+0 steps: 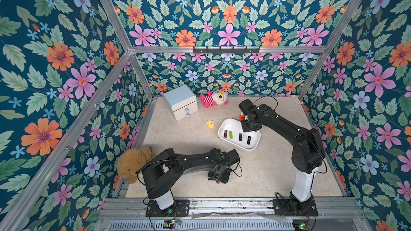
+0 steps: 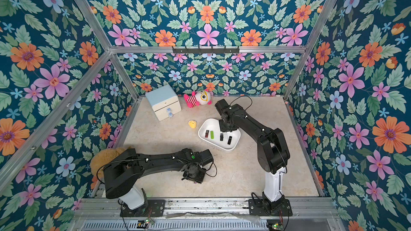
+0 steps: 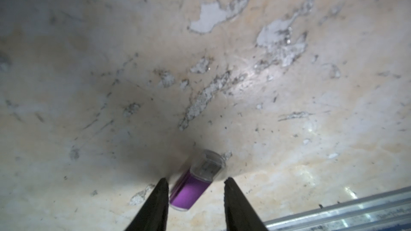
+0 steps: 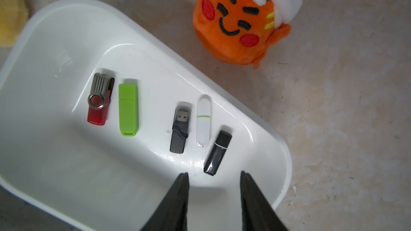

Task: Put the usb flash drive into the storage box
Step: Pick up the USB flash from the center of the board.

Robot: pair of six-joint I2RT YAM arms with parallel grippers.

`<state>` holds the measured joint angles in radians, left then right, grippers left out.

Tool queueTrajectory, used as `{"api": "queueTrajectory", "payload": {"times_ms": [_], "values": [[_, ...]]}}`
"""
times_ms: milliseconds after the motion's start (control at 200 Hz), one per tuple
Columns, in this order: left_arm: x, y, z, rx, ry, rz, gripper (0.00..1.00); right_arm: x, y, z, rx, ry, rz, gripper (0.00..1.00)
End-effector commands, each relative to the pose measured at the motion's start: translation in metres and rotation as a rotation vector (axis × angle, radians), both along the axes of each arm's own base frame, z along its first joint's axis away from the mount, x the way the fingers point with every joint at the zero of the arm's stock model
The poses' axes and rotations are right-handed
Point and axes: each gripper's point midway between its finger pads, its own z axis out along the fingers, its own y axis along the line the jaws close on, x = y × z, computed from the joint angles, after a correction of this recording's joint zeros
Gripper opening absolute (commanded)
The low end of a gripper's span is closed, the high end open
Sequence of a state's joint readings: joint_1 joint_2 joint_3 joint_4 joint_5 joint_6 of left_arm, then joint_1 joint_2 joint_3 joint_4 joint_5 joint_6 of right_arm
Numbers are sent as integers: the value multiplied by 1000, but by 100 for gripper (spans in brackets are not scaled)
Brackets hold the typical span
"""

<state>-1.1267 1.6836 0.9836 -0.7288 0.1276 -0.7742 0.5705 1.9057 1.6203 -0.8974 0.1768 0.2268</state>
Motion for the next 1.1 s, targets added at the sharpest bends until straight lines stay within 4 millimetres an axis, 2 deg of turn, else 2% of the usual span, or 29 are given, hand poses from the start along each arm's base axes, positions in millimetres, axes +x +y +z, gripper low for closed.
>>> {"api": "queueTrajectory", "payload": {"times_ms": [0,160,250,365,770,940,1095], "values": [[-3,11,0,52,7,-15,38,-3,-6,5,-17,-5,-11,41],[-8,16,-4,64,23,-16,37,-5,-4,10,-1,-7,-7,41],[-9,16,-4,62,25,-15,42,-7,-4,11,-2,-11,-6,41],[-10,16,-6,64,27,-16,42,-9,-3,14,-3,-15,3,42],[-10,12,-10,41,32,-16,33,-18,-6,12,-8,-8,8,41],[-8,7,-10,34,27,-44,47,-19,-7,11,-12,-9,9,41],[-7,4,-12,40,37,-59,46,-19,-8,11,-17,-8,9,41]]}}
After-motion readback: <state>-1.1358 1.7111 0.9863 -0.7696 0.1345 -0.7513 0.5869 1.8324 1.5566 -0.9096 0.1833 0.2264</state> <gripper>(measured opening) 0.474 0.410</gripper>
